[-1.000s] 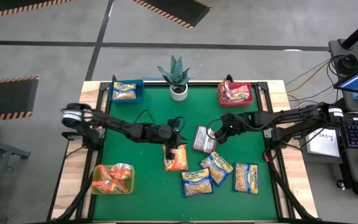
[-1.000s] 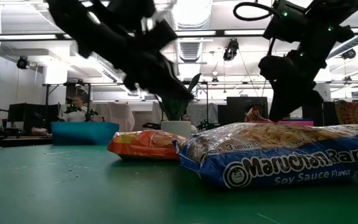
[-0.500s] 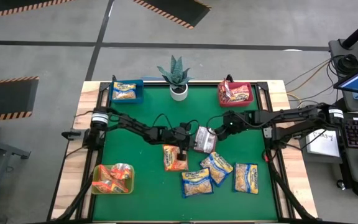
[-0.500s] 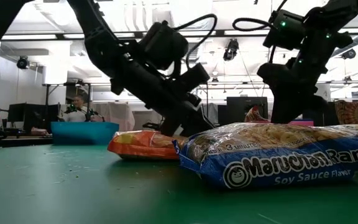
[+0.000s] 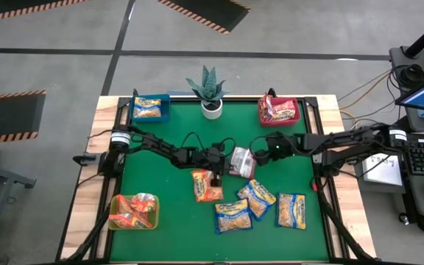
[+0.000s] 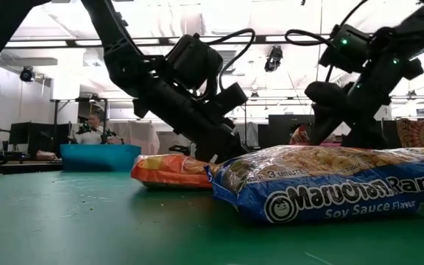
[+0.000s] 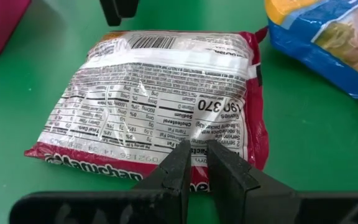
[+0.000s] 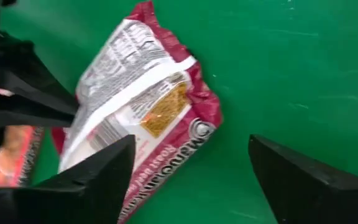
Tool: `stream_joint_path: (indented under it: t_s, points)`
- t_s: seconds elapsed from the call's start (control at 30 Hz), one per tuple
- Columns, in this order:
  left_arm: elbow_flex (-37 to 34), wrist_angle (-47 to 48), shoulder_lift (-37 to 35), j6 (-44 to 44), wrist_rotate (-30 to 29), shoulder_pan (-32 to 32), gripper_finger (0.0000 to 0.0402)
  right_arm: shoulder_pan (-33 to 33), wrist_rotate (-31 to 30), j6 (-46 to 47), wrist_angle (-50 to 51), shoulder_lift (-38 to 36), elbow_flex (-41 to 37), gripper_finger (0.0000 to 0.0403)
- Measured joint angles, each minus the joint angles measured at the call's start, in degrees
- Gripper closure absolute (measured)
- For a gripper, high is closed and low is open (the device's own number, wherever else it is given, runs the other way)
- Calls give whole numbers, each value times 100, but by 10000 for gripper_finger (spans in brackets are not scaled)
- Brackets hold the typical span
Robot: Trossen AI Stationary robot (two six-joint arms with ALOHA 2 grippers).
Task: Sort Maruchan noodles
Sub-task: Put the red noodle pack into the pink bin
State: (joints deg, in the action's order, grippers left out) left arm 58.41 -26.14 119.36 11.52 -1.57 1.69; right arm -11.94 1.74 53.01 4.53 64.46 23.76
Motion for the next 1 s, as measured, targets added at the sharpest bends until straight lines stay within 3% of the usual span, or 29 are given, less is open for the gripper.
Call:
stream_joint_path:
  t_s: [0.2, 0.53, 0.87, 1.0]
  points:
    - [-26, 22, 5, -7, -25, 7, 364, 0, -19, 319, -1473, 71, -629, 70]
    - [-41, 3, 14, -29, -30, 7, 364, 9, -243, 542, -3396, 668, -1349, 72]
    - [-44, -28, 18, -116, -39, 7, 364, 206, -247, -111, -3717, 1667, -730, 74]
    - [-44, -28, 18, -136, -41, 10, 364, 271, 105, -370, -3716, 1906, -383, 74]
